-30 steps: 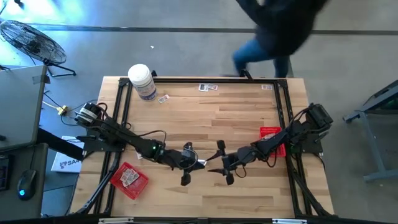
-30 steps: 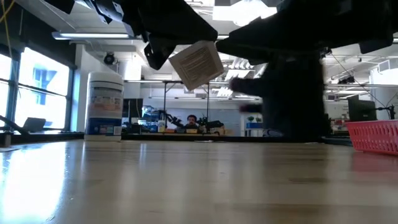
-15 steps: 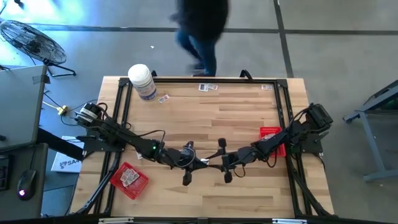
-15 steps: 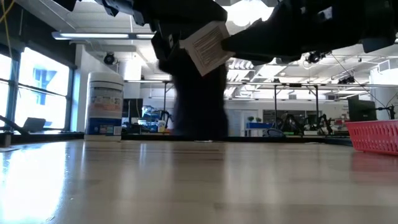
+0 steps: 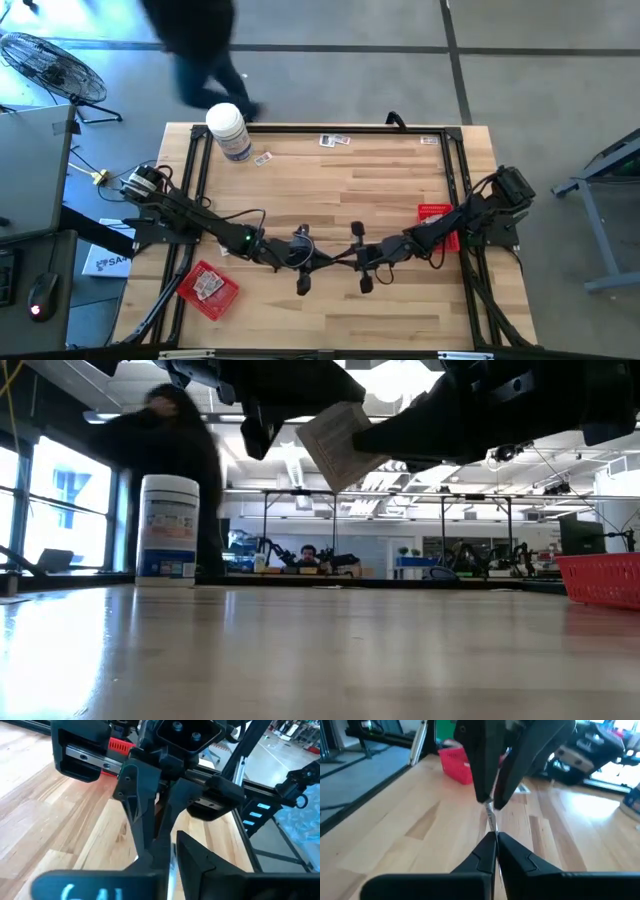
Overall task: Pick & Place First Aid Supplies
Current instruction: Put the towelette pack into the right red bin
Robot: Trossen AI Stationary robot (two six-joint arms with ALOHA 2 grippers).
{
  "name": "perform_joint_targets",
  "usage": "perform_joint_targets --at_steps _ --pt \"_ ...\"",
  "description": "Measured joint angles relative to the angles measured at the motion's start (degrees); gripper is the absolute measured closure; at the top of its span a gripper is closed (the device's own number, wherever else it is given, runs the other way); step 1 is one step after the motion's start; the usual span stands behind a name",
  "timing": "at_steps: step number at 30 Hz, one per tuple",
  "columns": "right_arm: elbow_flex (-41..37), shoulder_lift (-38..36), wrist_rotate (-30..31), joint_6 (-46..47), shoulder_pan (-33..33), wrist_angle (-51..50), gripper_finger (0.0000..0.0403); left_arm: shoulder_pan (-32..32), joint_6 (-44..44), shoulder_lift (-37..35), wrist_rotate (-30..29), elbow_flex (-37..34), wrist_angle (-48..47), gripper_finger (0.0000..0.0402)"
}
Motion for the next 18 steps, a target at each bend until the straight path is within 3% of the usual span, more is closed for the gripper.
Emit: perform_joint_targets --at_steps 3,7,10,13,18 --pt "0.0 -2.84 1.12 2.47 0.08 -4.81 0.0399 0.03 0.82 -2.28 0.55 -0.09 -2.78 0.0341" --pt "0.04 -11.93 7.5 7.8 1.1 -21.1 0.0395 0.02 3.19 -8.56 0.79 0.05 -10.63 0.0296" --pt "0.49 -20.82 12.6 15.49 1.69 -39.69 0.0399 -0.37 3.61 -12.92 0.69 0.02 -17.54 0.0277" --pt "2.66 -28.64 16.19 25.65 1.68 -60.72 0.04 -1.83 3.45 -15.06 -3.03 0.02 -23.42 0.0271" --pt "10.55 -34.17 15.14 42.49 1.55 -94.65 0.0401 -3.89 -0.47 -15.34 -8.67 -0.02 -30.96 0.0271"
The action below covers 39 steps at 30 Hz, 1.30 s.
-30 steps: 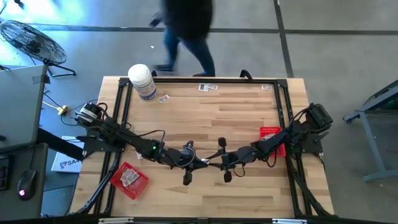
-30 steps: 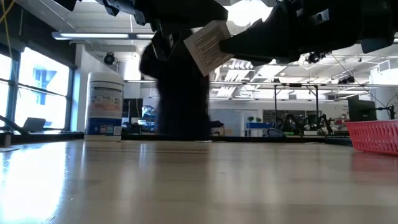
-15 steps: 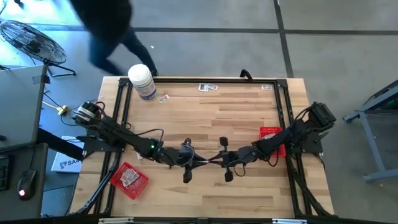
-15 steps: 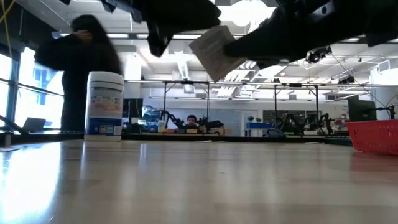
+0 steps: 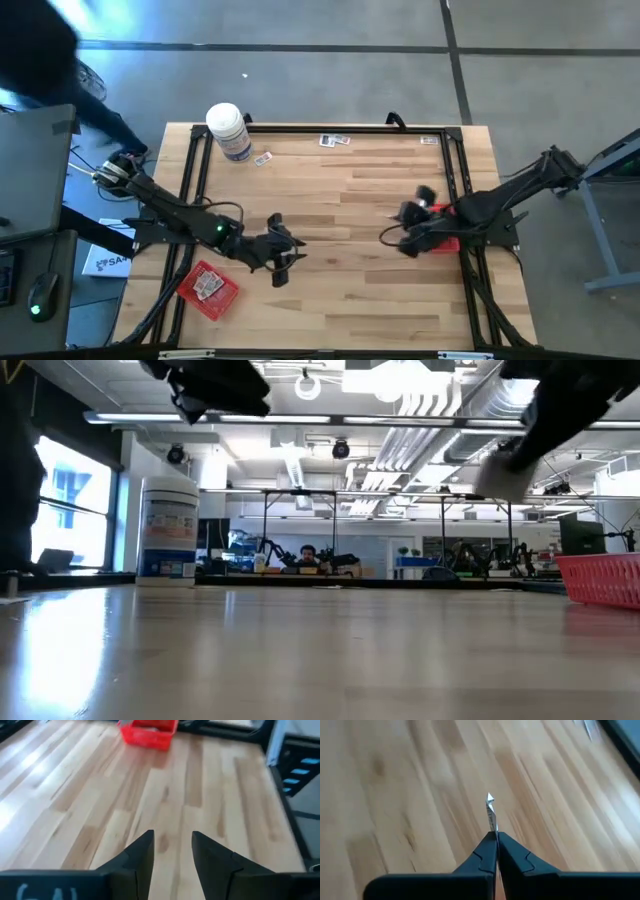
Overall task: Pick & Place First Aid Supplies
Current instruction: Put the towelette pack into the right red bin, then put the ointment pack into the left red bin
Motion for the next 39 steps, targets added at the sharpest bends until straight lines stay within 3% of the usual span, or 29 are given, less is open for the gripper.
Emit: perform_joint_targets --at_steps 5,10,16,20,25,39 --pt "5.06 1.57 -5.89 12.59 -0.43 -22.3 0.0402 0.13 -2.89 0.01 -1.72 0.0 -3.03 0.027" --pt "3.46 3.83 -13.23 24.91 -0.44 -33.88 0.0401 0.13 -3.03 0.3 -1.83 0.0 -2.93 0.027" --pt "-2.99 5.32 -19.33 32.38 -0.45 -30.99 0.0401 0.13 -3.06 1.37 -1.42 0.04 -3.13 0.027" --pt "-6.47 5.49 -21.04 32.26 -0.45 -27.52 0.04 0.13 -3.25 1.77 -1.54 -0.01 -3.34 0.027" --pt "-5.47 5.65 -20.88 29.86 -0.28 -27.26 0.0398 0.15 -3.91 1.97 -2.15 -0.02 -3.21 0.027" --pt "-4.85 5.65 -22.17 27.36 -0.43 -25.68 0.031 0.15 -3.95 1.96 -1.48 -0.02 -3.47 0.027"
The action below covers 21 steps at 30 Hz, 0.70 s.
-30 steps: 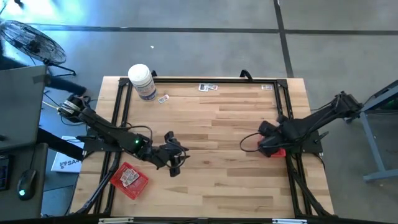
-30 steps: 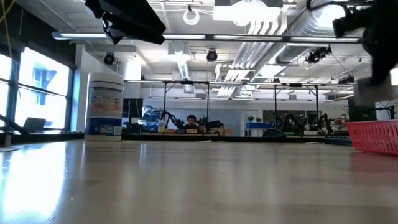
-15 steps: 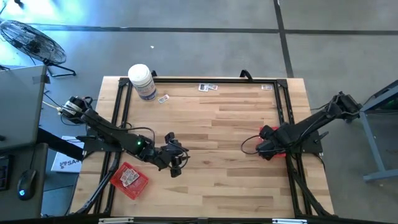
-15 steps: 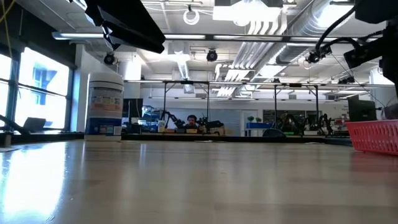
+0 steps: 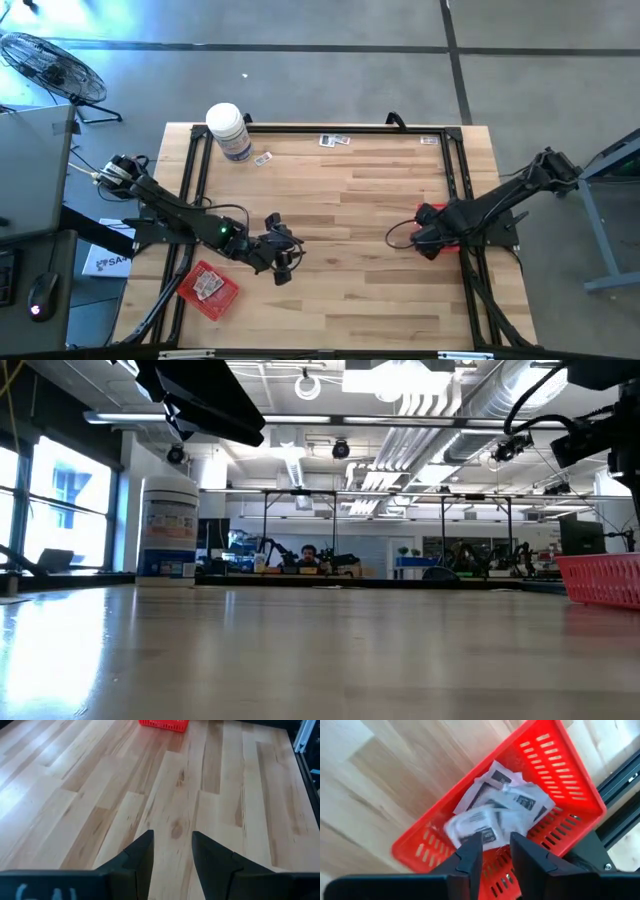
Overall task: Pick & Place First Aid Supplies
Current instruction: Put the ointment pack into the left red bin
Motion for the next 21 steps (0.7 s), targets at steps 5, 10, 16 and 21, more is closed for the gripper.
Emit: perform_joint_targets --at_steps 5,10,16,21 --pt "5.56 0.0 0.41 -0.1 0.0 -3.83 0.0315 0.0 0.02 0.0 0.08 0.0 -0.04 0.027" --pt "13.01 0.0 11.82 -3.58 -0.18 -4.42 0.0321 0.0 0.02 0.0 -0.16 0.0 -0.04 0.027" --pt "15.95 -0.02 21.48 -17.93 -6.92 9.82 0.0322 0.0 0.02 0.0 -0.2 0.0 -0.04 0.027" --pt "11.96 0.87 18.74 -36.1 -16.13 32.78 0.0322 -0.02 0.28 -0.14 -0.35 0.0 -0.28 0.027"
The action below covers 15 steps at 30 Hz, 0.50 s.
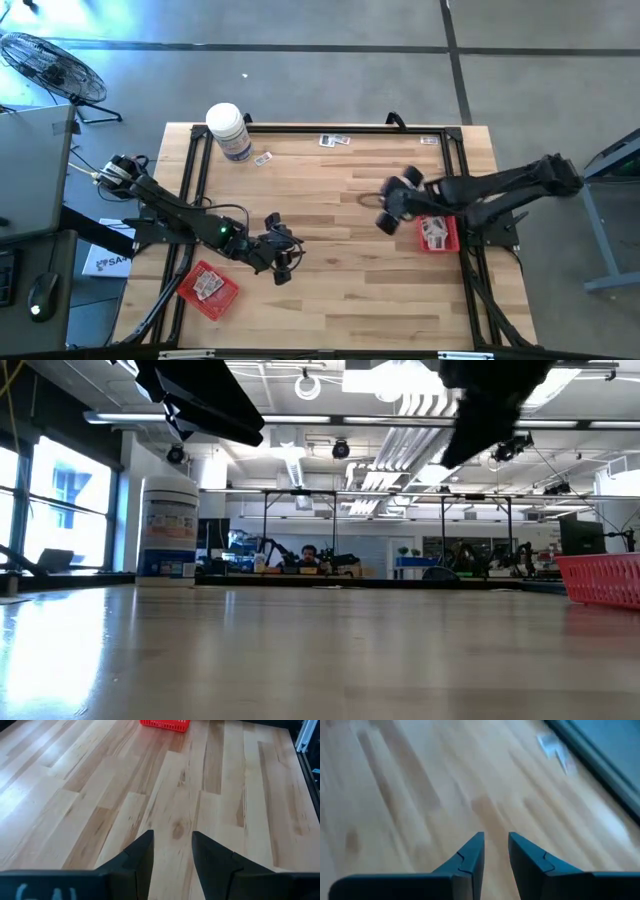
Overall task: Pick & Place First Aid Supplies
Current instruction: Put the ointment pack into the left red bin
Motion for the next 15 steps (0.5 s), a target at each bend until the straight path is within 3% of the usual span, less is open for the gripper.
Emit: perform_joint_targets --at_steps 4,8,15 --pt "-1.14 4.69 -1.22 -14.54 -5.67 16.13 0.0322 0.01 0.24 -0.12 0.0 0.0 -0.89 0.027" --pt "0.72 13.37 -6.66 -21.43 -10.62 27.66 0.0322 0.0 0.0 -0.12 -0.02 0.0 -2.35 0.027" --pt "7.45 28.42 -7.55 -22.14 -19.95 29.87 0.0322 0.0 -0.24 -0.12 1.78 0.0 -2.62 0.027"
